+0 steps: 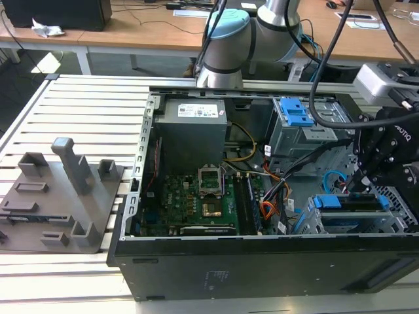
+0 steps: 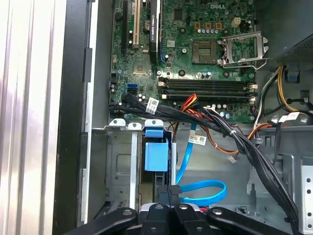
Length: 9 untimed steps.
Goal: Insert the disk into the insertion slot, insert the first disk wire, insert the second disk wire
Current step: 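Insert the second disk wire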
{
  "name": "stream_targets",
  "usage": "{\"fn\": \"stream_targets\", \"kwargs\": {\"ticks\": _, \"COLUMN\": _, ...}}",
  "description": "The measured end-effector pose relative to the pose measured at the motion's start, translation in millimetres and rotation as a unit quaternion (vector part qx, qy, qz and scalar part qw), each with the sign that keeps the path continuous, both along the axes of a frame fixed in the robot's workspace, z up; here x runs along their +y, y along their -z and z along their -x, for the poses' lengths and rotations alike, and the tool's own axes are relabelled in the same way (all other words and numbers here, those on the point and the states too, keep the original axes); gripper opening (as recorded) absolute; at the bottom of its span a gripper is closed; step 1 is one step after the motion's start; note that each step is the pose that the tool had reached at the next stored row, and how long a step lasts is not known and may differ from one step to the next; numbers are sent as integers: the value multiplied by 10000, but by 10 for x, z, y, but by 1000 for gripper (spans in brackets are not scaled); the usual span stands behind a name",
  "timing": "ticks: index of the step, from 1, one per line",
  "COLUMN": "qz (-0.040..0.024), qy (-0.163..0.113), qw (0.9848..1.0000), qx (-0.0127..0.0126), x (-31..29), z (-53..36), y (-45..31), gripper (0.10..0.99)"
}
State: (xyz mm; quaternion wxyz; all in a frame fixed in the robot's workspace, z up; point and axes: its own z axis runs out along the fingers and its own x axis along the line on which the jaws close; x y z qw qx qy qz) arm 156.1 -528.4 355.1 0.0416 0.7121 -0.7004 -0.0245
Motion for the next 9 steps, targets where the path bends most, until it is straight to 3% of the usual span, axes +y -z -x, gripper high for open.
{"fn": "stream_targets", "kwargs": {"ticks": 3, "qz": 1, "qy": -1, "qw": 10000, "qx": 0, "x": 0, "z": 0, "y": -201, "gripper": 106}}
{"fn": "stream_targets", "kwargs": {"ticks": 9, "qz": 0, "qy": -1, "qw": 10000, "qx": 0, "x": 0, "z": 0, "y": -211, "gripper": 106}}
